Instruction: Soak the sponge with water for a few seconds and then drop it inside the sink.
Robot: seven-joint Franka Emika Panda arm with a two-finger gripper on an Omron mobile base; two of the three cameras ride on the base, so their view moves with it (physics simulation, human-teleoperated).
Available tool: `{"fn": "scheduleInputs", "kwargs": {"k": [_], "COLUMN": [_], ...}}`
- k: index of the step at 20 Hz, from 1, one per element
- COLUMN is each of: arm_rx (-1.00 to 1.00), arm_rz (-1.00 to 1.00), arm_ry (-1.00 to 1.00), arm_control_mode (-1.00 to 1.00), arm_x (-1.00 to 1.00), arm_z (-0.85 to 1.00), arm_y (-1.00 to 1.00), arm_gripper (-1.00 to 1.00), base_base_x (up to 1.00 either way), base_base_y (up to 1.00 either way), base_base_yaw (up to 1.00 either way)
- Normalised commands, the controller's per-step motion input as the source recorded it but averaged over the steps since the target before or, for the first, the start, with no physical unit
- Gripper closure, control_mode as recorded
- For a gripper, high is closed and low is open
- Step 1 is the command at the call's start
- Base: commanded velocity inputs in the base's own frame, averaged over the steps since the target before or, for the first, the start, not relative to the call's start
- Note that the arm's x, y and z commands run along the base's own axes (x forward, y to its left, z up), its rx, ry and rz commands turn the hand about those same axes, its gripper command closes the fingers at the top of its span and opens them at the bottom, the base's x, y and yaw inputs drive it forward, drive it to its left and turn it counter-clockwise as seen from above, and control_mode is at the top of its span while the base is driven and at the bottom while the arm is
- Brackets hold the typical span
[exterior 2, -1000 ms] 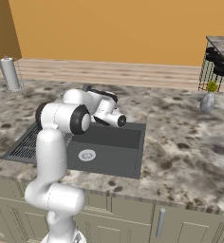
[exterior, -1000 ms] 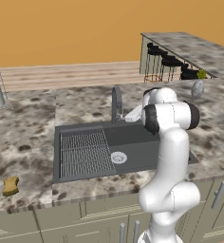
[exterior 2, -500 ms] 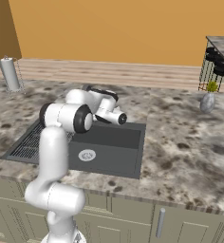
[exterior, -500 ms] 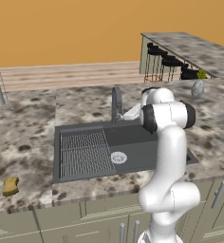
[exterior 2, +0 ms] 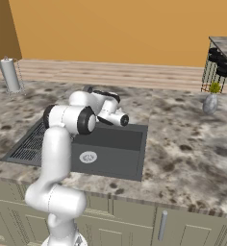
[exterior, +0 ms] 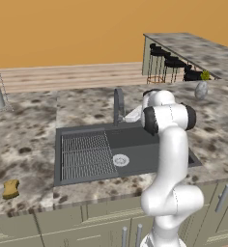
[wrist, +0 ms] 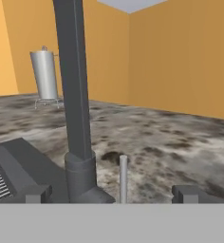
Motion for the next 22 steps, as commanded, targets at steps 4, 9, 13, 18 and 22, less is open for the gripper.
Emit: {"fn": "scheduleInputs", "kwargs": {"k": [4, 9, 13, 18, 22], "arm_rx": [0.00, 0.00, 0.00, 0.00, 0.00], "arm_rz": [0.00, 0.01, 0.01, 0.00, 0.00], "arm_ry": [0.00, 0.00, 0.00, 0.00, 0.00], "arm_control_mode": [-1.00, -1.00, -1.00, -1.00, -1.00], "arm_x": [0.10, 0.13, 0.20, 0.27, 0.33], "arm_z": [-0.12, -0.05, -0.05, -0.12, -0.21], "arm_y": [0.03, 0.13, 0.08, 0.03, 0.00], "arm_gripper": [-1.00, -1.00, -1.00, -1.00, -1.00], "base_base_x": [0.00, 0.00, 0.00, 0.00, 0.00], "base_base_y": [0.00, 0.00, 0.00, 0.00, 0.00], "base_base_yaw": [0.00, 0.00, 0.00, 0.00, 0.00]}}
